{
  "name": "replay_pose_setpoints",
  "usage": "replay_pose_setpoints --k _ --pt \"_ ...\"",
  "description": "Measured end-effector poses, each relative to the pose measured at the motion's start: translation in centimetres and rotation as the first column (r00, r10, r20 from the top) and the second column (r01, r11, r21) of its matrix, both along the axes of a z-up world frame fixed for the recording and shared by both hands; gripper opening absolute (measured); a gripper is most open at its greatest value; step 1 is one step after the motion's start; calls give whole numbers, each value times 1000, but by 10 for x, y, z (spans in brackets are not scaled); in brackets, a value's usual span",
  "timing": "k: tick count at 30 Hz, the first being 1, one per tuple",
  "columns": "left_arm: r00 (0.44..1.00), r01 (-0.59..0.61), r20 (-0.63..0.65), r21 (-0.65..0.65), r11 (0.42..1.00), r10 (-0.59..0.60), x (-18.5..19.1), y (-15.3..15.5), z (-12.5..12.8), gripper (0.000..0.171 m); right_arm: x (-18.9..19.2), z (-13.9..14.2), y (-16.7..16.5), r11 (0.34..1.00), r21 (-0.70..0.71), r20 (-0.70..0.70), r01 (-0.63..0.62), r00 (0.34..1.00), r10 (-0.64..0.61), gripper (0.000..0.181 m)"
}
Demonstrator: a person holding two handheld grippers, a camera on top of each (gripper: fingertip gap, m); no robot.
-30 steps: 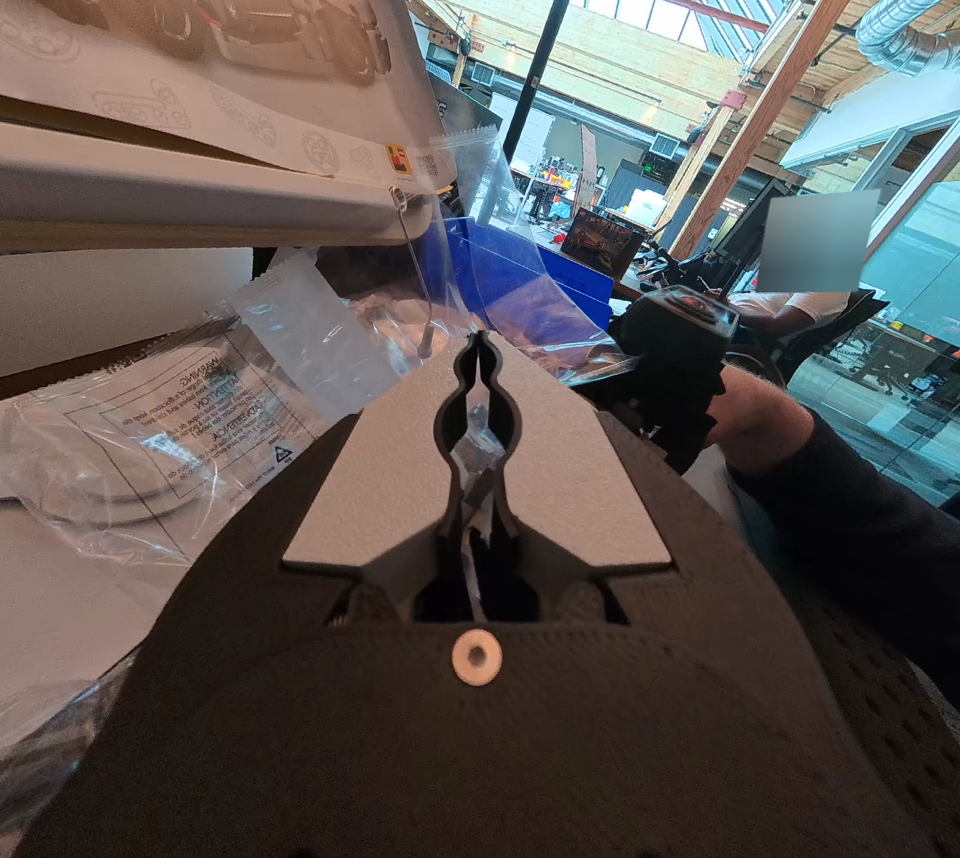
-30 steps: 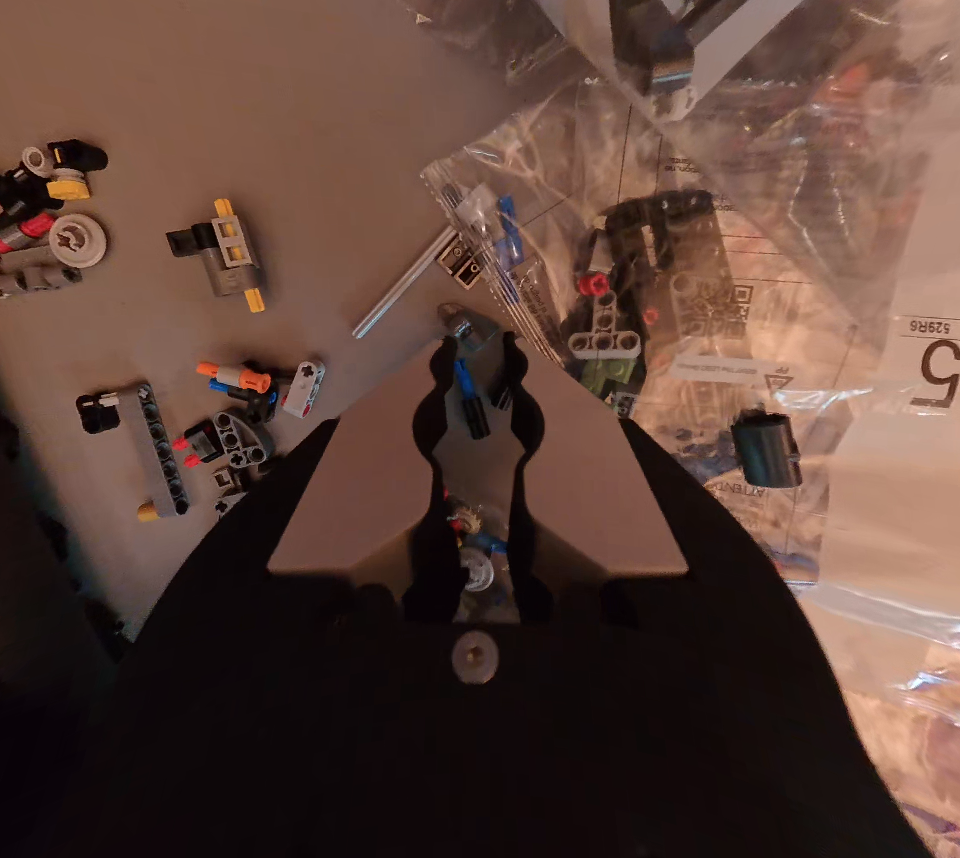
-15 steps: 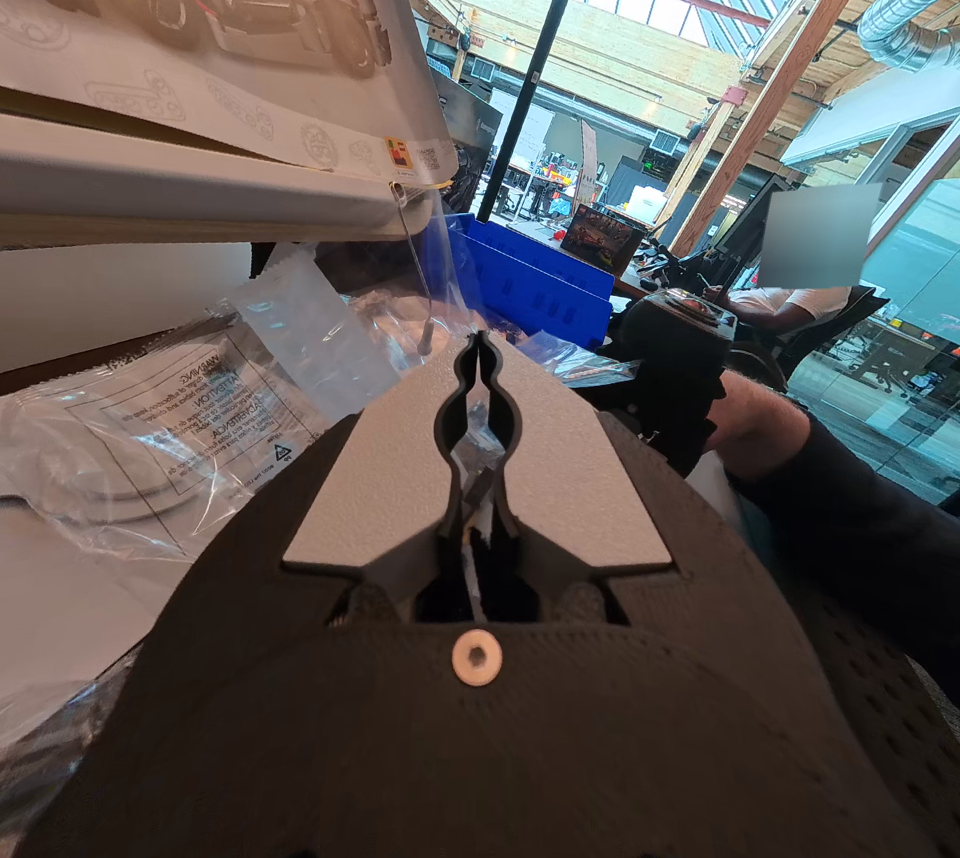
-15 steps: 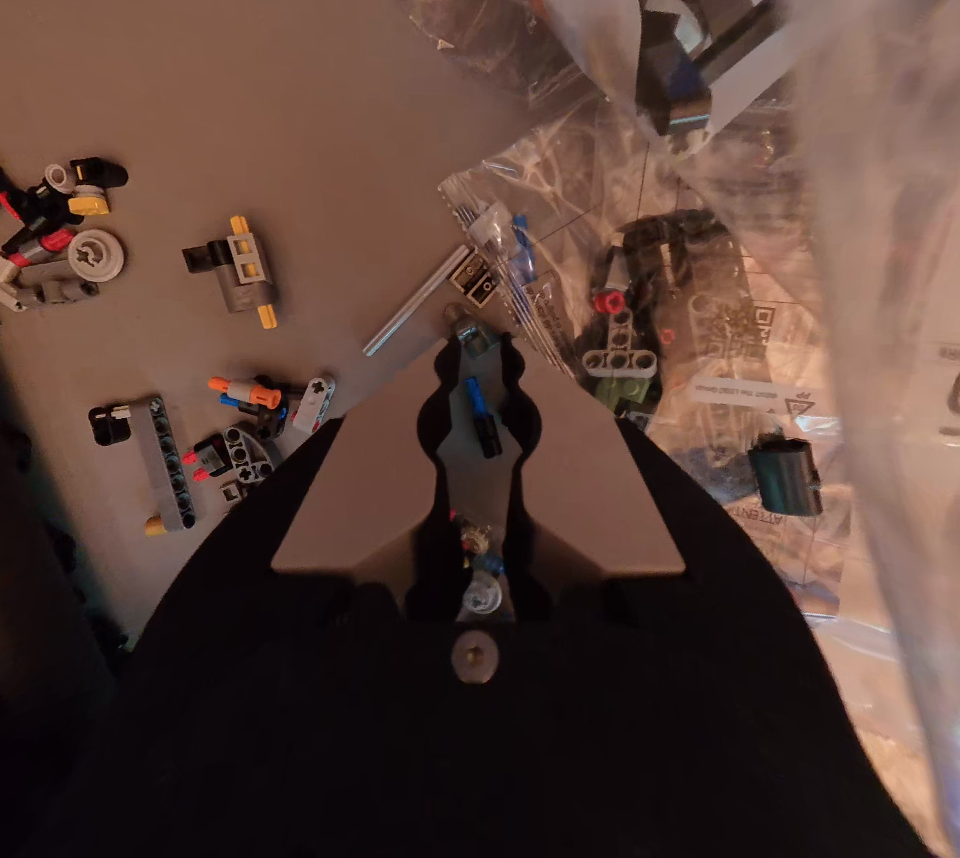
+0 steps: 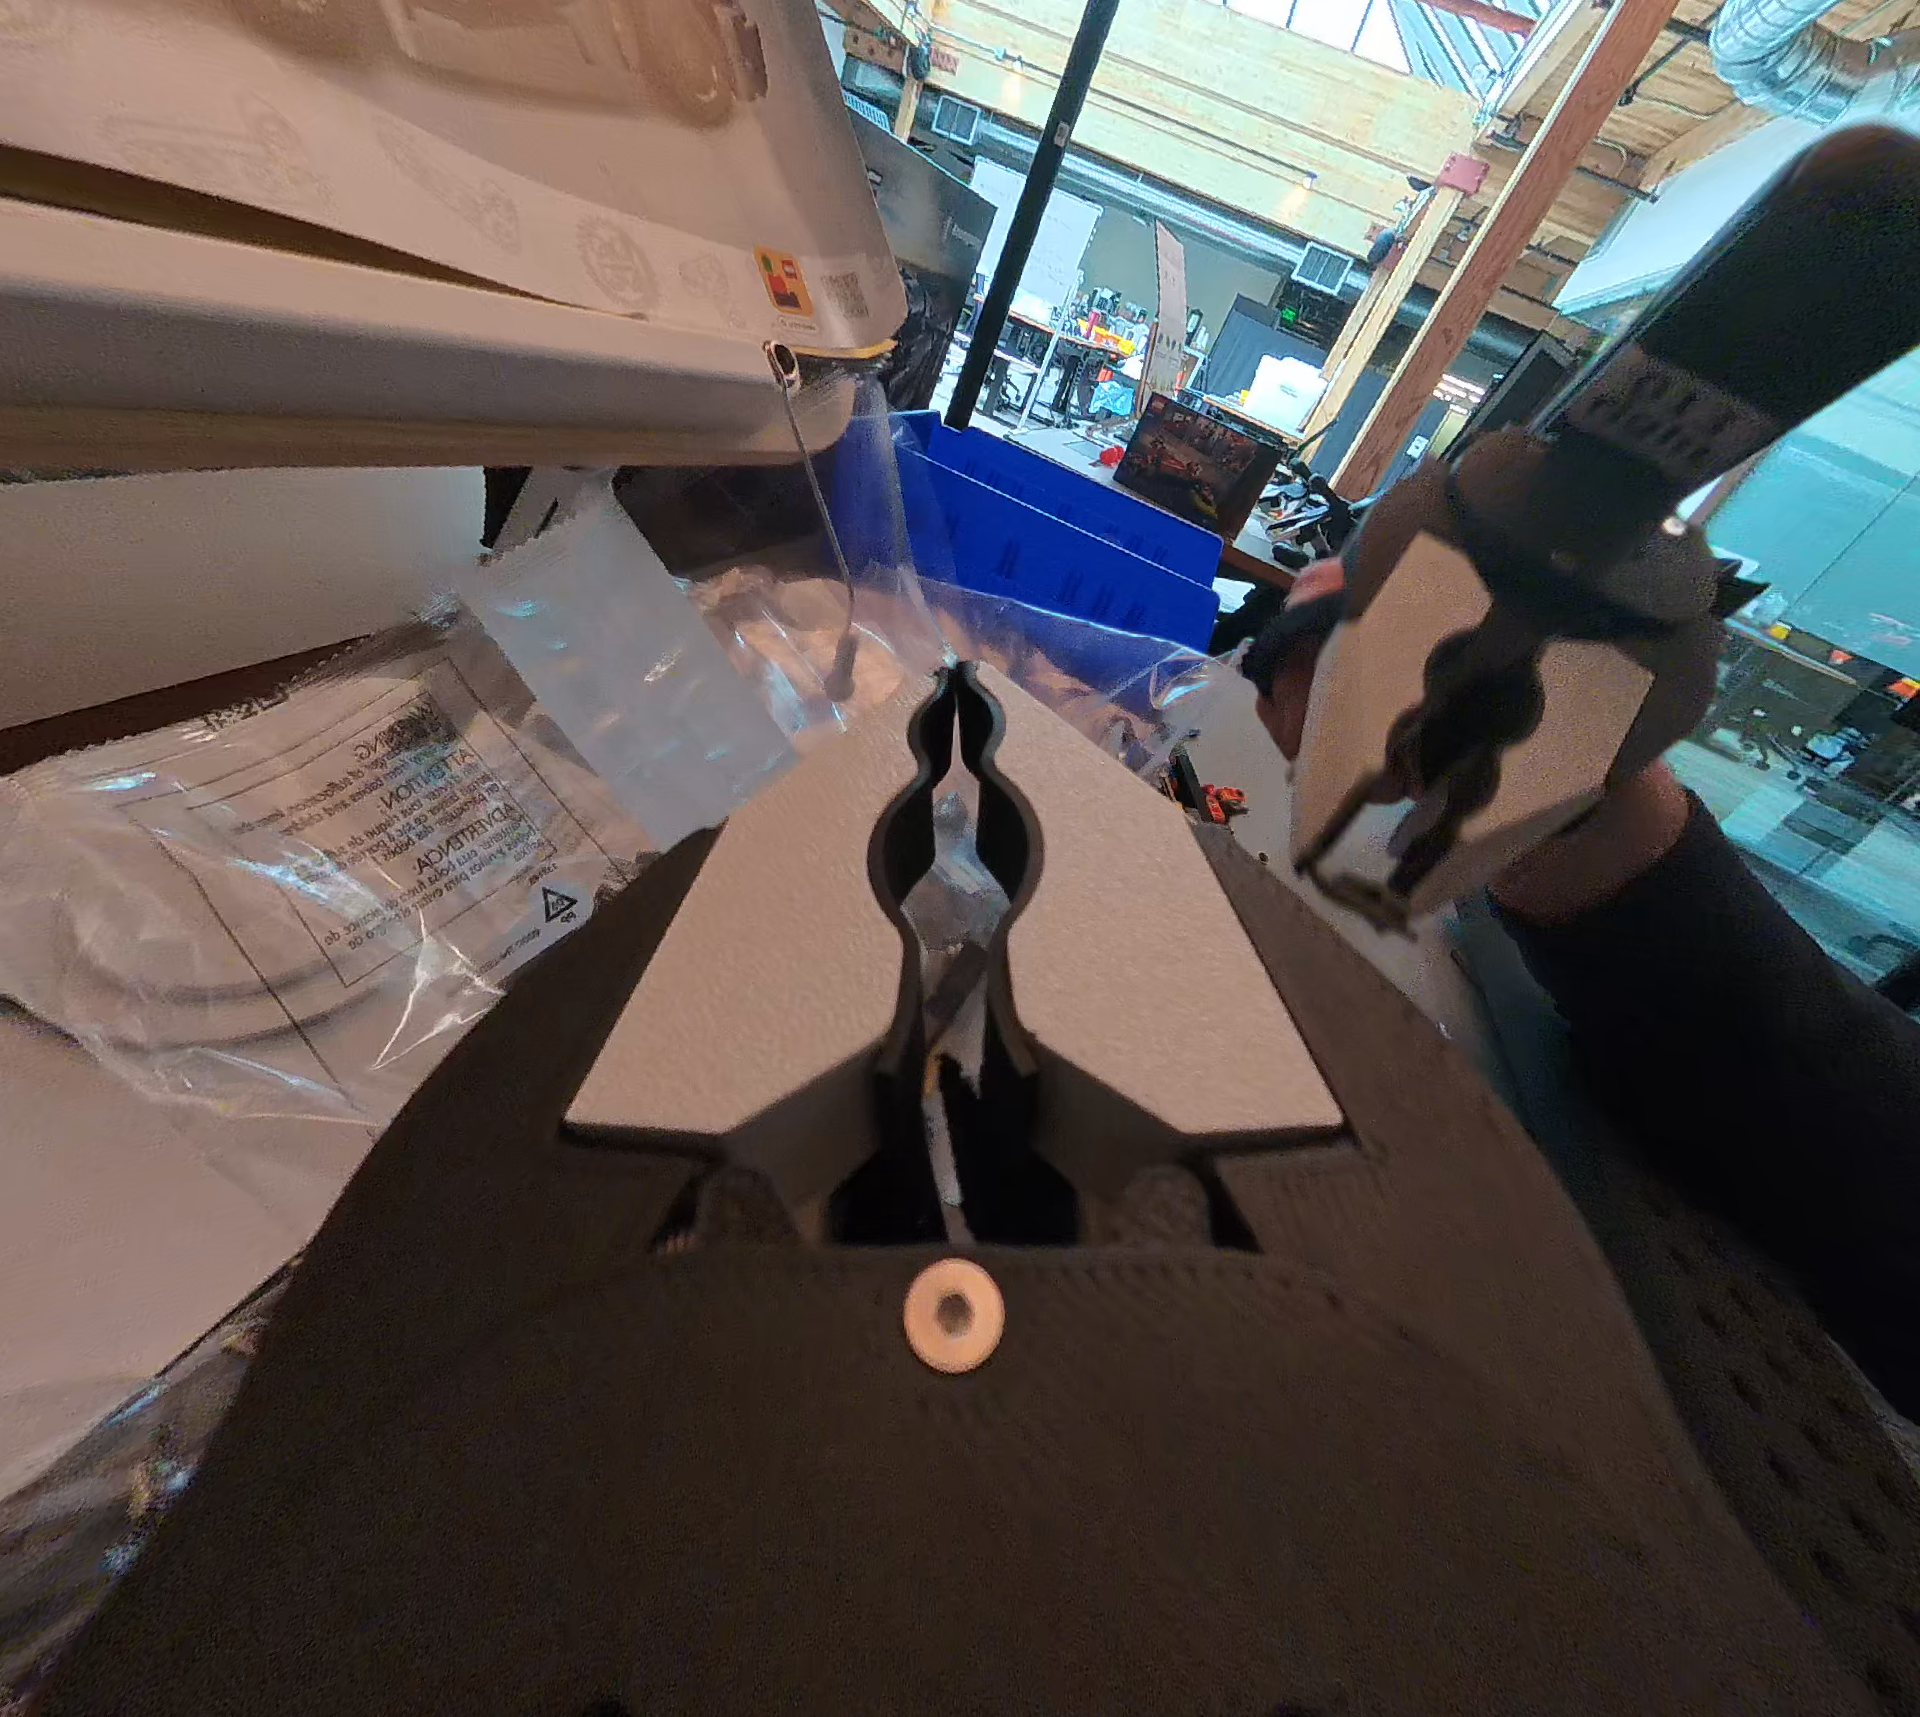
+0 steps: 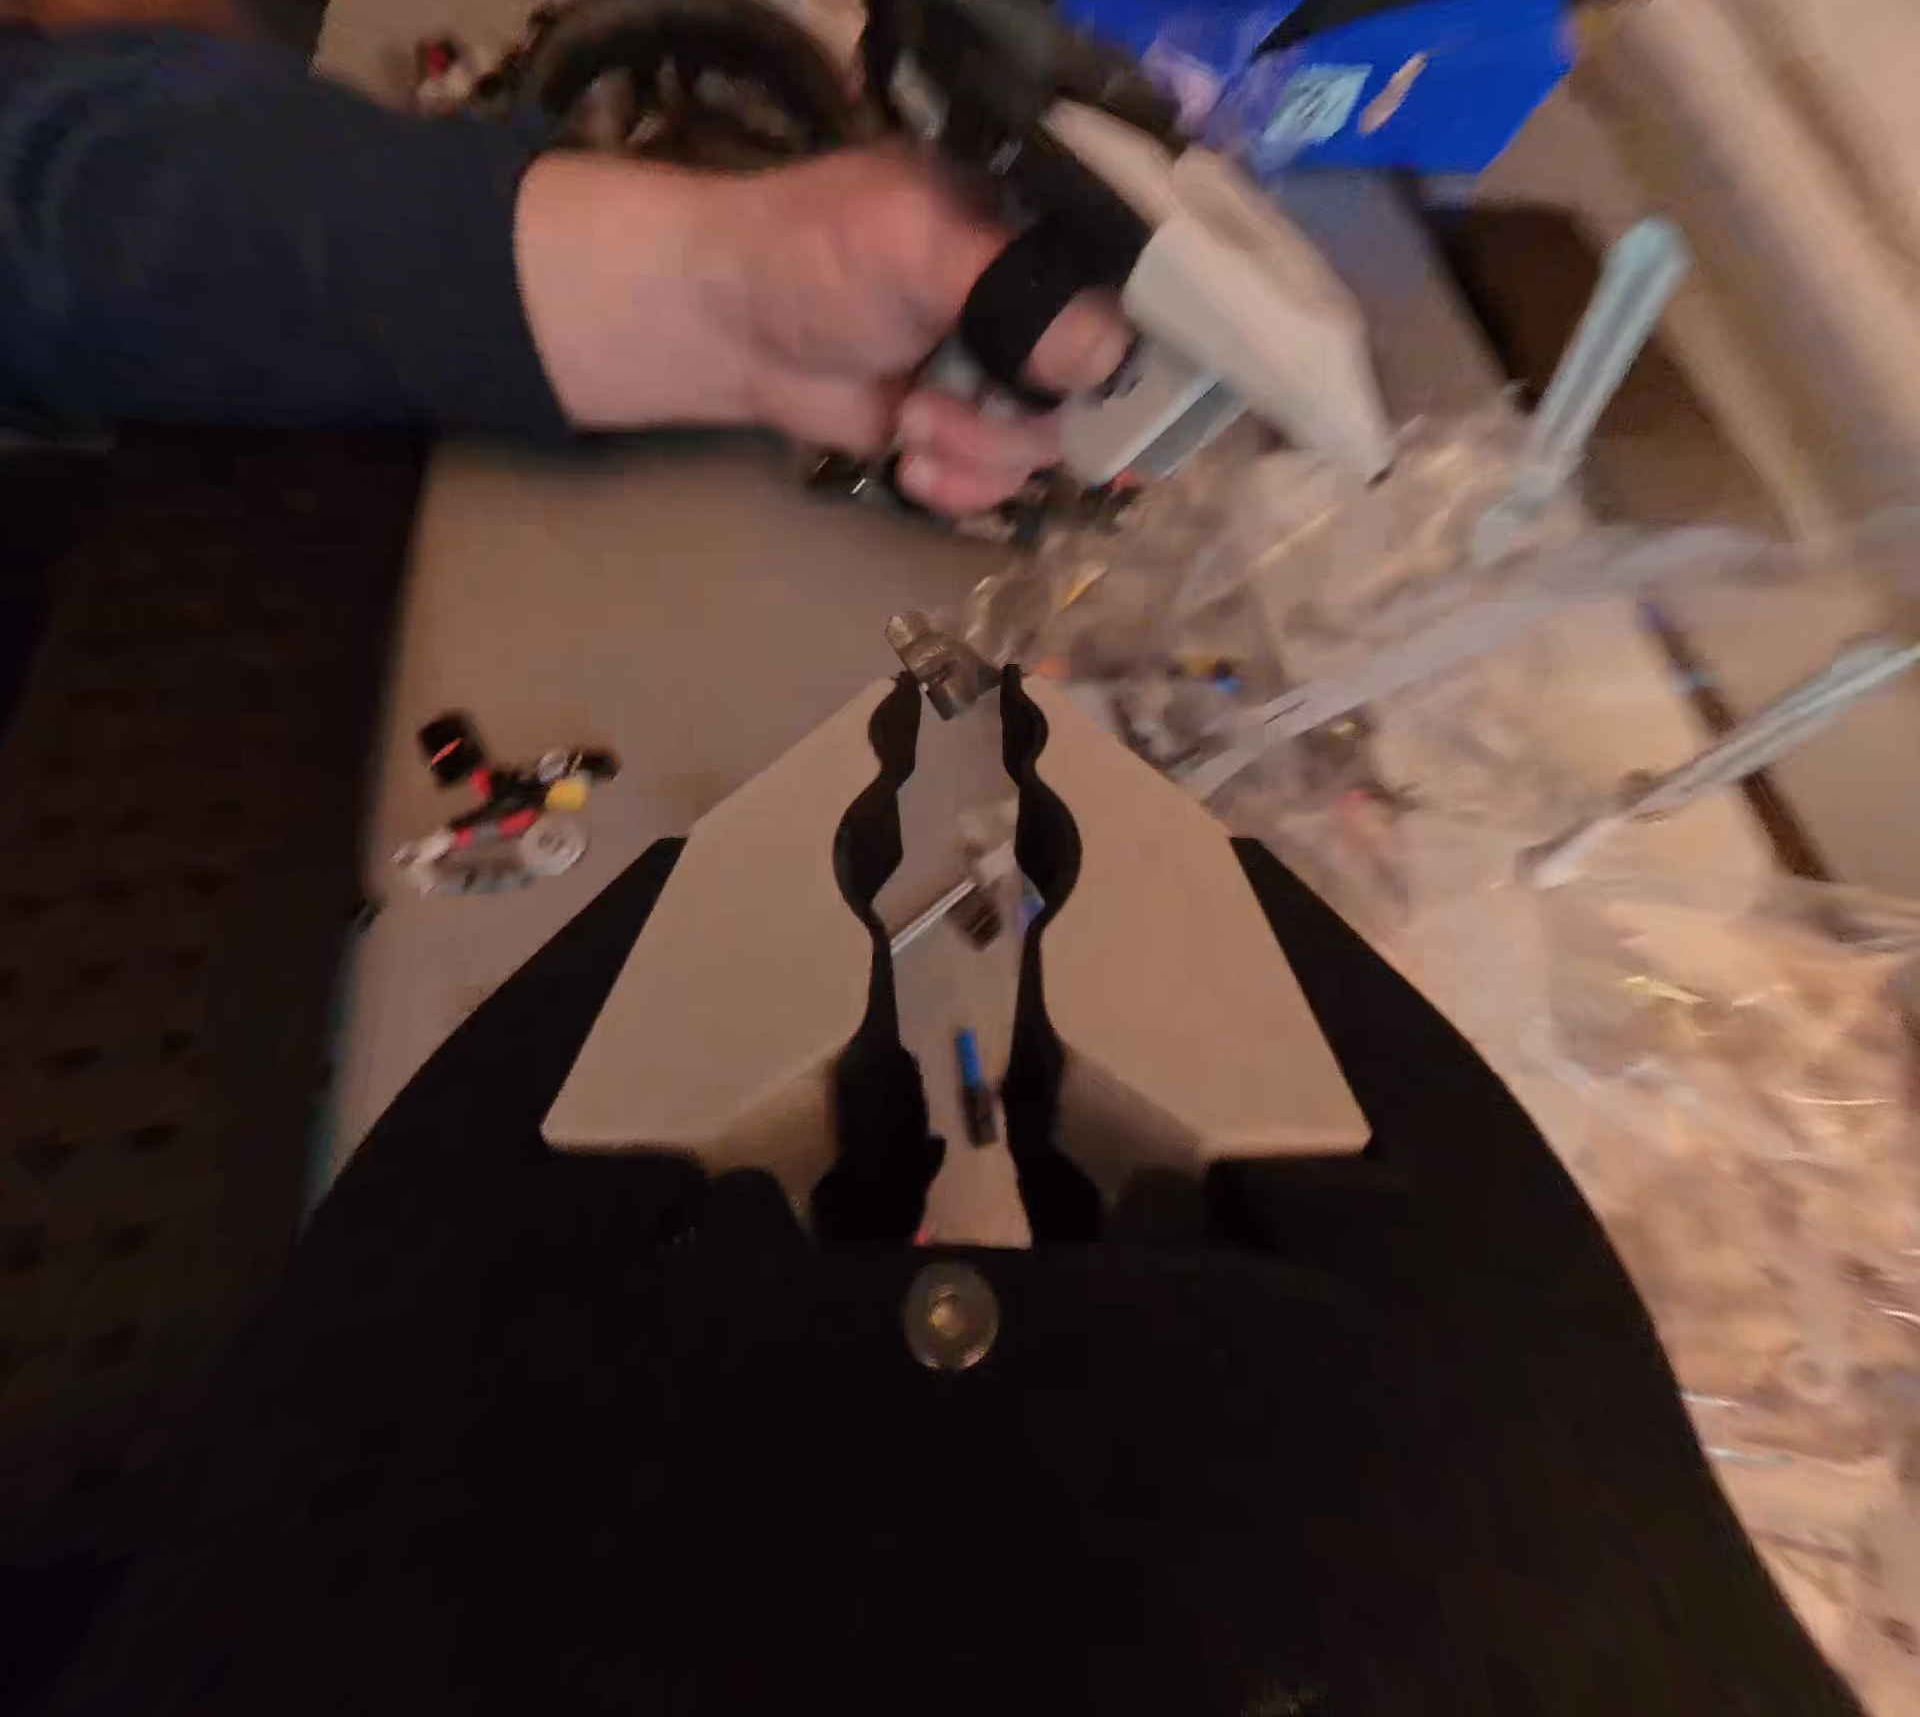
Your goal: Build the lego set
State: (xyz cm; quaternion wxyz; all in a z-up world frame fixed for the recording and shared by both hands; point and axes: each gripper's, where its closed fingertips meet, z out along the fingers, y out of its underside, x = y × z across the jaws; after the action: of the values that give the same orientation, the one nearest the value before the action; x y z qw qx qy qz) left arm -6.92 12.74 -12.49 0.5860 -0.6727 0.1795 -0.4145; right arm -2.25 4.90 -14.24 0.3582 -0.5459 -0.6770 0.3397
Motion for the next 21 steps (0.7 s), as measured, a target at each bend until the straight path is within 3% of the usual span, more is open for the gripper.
replay_pose_setpoints --k 4,7,15,21 --pt "1000 15 -19 -5 1000 -15 6 -1 -3 0 -12 30 37 977 96 -115 193 977 -181 13" --pt "1000 19 -24 -3 1000 -19 8 -2 -4 0 -10 31 68 937 99 -108 336 939 -326 13" --pt "999 32 -35 -11 999 -33 12 -2 -7 0 -11 -8 86 905 130 42 406 909 -414 14" --pt "998 42 -39 -9 999 -42 14 -3 -8 0 -16 -9 87 888 183 42 421 899 -435 17"
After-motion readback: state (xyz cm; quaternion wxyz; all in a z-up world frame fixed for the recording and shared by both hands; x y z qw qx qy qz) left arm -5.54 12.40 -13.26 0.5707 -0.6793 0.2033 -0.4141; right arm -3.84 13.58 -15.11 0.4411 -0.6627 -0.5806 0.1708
